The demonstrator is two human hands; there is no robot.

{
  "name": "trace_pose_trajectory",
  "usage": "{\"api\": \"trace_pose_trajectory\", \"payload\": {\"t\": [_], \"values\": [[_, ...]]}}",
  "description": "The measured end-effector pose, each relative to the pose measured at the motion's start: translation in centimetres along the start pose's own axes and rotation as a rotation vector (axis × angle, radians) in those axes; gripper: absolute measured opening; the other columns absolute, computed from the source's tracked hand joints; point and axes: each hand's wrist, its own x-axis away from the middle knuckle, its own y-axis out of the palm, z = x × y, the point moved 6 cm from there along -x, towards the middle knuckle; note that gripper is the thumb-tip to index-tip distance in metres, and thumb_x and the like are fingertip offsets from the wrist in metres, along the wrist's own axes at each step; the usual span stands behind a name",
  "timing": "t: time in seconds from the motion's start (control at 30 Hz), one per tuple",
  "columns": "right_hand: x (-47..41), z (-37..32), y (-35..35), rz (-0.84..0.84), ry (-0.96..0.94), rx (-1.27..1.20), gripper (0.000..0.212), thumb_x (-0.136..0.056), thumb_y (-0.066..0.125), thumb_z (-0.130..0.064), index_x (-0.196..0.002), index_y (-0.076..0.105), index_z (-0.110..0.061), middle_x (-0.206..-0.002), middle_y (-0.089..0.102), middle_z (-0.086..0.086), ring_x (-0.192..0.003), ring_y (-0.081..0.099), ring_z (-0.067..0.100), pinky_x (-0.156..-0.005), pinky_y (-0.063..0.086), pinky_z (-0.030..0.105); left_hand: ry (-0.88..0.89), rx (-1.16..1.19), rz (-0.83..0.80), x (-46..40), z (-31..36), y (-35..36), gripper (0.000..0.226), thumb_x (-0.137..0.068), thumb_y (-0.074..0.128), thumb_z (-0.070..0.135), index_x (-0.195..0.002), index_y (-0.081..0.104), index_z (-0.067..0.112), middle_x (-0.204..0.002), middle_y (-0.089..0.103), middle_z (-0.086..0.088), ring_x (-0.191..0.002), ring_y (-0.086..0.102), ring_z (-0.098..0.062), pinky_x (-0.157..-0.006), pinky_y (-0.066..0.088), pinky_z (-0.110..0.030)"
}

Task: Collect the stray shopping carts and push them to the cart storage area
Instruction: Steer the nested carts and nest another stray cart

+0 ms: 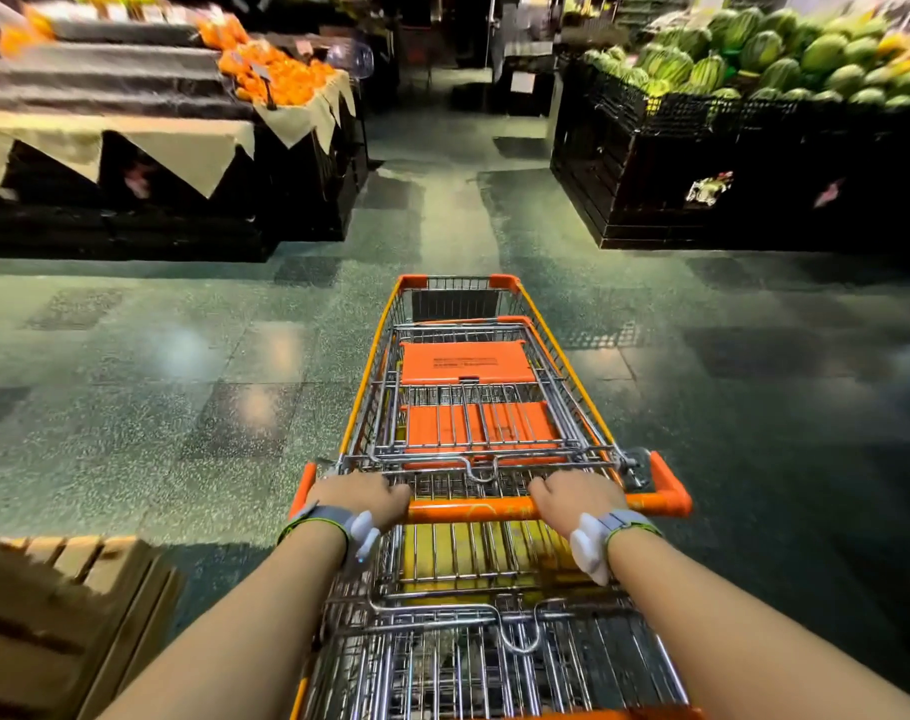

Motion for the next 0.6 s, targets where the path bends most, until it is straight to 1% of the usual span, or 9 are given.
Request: {"api": "trace_pose_trajectory", "payload": {"t": [0.07, 0.13, 0.2, 0.27, 0.37, 0.43, 0.5, 0.57, 0.6], "values": [[-4.4, 1.4, -2.1, 0.051, 0.016, -0.026, 0.030, -0.097, 0.044, -0.010, -0.127, 0.045, -0.012, -0.091, 0.051, 0.007, -0.085, 0.060, 0.031, -0.071, 0.056, 0.044, 0.024, -0.072, 0.014, -4.6, -1.6, -1.9, 0.022, -0.097, 0.050, 0.021, -0.088, 0.030, 0.023, -0.080, 0.046, -0.005, -0.083, 0.061, -0.032, -0.070, 0.052, -0.044], [-7.1, 1.9, -3.6, 0.075, 0.017, -0.051, 0.033, -0.098, 0.043, -0.011, -0.131, 0.043, -0.015, -0.091, 0.055, 0.007, -0.081, 0.061, 0.029, -0.065, 0.055, 0.041, 0.004, -0.083, 0.002, -7.3, -2.8, -3.3, 0.026, -0.101, 0.047, 0.024, -0.081, 0.029, 0.026, -0.079, 0.047, -0.003, -0.082, 0.061, -0.030, -0.074, 0.055, -0.047], [-10.6, 2.8, -5.1, 0.081, 0.027, -0.071, 0.022, -0.101, 0.036, -0.015, -0.113, 0.047, -0.030, -0.090, 0.059, 0.007, -0.079, 0.063, 0.028, -0.069, 0.057, 0.042, -0.022, -0.059, -0.004, -10.9, -3.9, -5.1, 0.023, -0.103, 0.041, 0.026, -0.082, 0.033, 0.025, -0.081, 0.050, -0.004, -0.084, 0.061, -0.029, -0.076, 0.056, -0.048], [-13.0, 3.7, -6.5, 0.102, 0.047, -0.102, 0.023, -0.104, 0.031, -0.019, -0.089, 0.034, -0.036, -0.091, 0.063, 0.007, -0.081, 0.064, 0.028, -0.073, 0.058, 0.043, -0.044, -0.051, -0.014, -13.5, -5.0, -6.4, 0.024, -0.105, 0.038, 0.029, -0.081, 0.035, 0.024, -0.081, 0.051, -0.004, -0.085, 0.061, -0.028, -0.078, 0.056, -0.049], [-19.3, 5.6, -9.5, 0.125, 0.041, -0.133, 0.019, -0.104, 0.029, -0.019, -0.095, 0.033, -0.035, -0.090, 0.063, 0.006, -0.080, 0.064, 0.029, -0.072, 0.056, 0.041, -0.080, -0.021, 0.009, -19.8, -7.0, -9.2, 0.034, -0.105, 0.036, 0.032, -0.072, 0.036, 0.025, -0.075, 0.049, -0.003, -0.075, 0.055, -0.025, -0.075, 0.054, -0.043], [-22.0, 6.4, -11.6, 0.132, 0.027, -0.141, 0.017, -0.103, 0.029, -0.019, -0.097, 0.035, -0.033, -0.088, 0.064, 0.007, -0.078, 0.064, 0.029, -0.072, 0.057, 0.042, -0.096, 0.013, 0.013, -22.9, -8.3, -10.6, 0.036, -0.104, 0.031, 0.038, -0.074, 0.041, 0.021, -0.073, 0.049, -0.004, -0.069, 0.048, -0.024, -0.062, 0.042, -0.032], [-26.9, 8.0, -13.7, 0.143, 0.020, -0.147, 0.023, -0.103, 0.030, -0.018, -0.082, 0.032, -0.028, -0.088, 0.064, 0.009, -0.077, 0.064, 0.030, -0.072, 0.057, 0.043, -0.089, 0.018, 0.040, -27.5, -9.5, -13.0, 0.037, -0.103, 0.027, 0.042, -0.080, 0.046, 0.020, -0.075, 0.050, -0.004, -0.067, 0.046, -0.022, -0.058, 0.032, -0.029], [-29.6, 8.9, -15.4, 0.138, 0.045, -0.169, 0.035, -0.104, 0.028, -0.020, -0.069, 0.027, -0.026, -0.091, 0.067, 0.010, -0.080, 0.065, 0.030, -0.075, 0.058, 0.043, -0.059, -0.027, 0.026, -30.3, -10.0, -14.3, 0.033, -0.104, 0.029, 0.040, -0.084, 0.044, 0.019, -0.079, 0.050, -0.004, -0.070, 0.047, -0.022, -0.060, 0.034, -0.030], [-32.1, 9.7, -16.7, 0.162, 0.054, -0.206, 0.037, -0.105, 0.027, -0.023, -0.068, 0.031, -0.026, -0.091, 0.067, 0.009, -0.080, 0.066, 0.029, -0.076, 0.057, 0.041, -0.040, -0.065, 0.013, -32.7, -10.6, -15.2, 0.026, -0.105, 0.033, 0.035, -0.087, 0.041, 0.019, -0.081, 0.048, -0.005, -0.074, 0.048, -0.024, -0.063, 0.038, -0.032]]}}
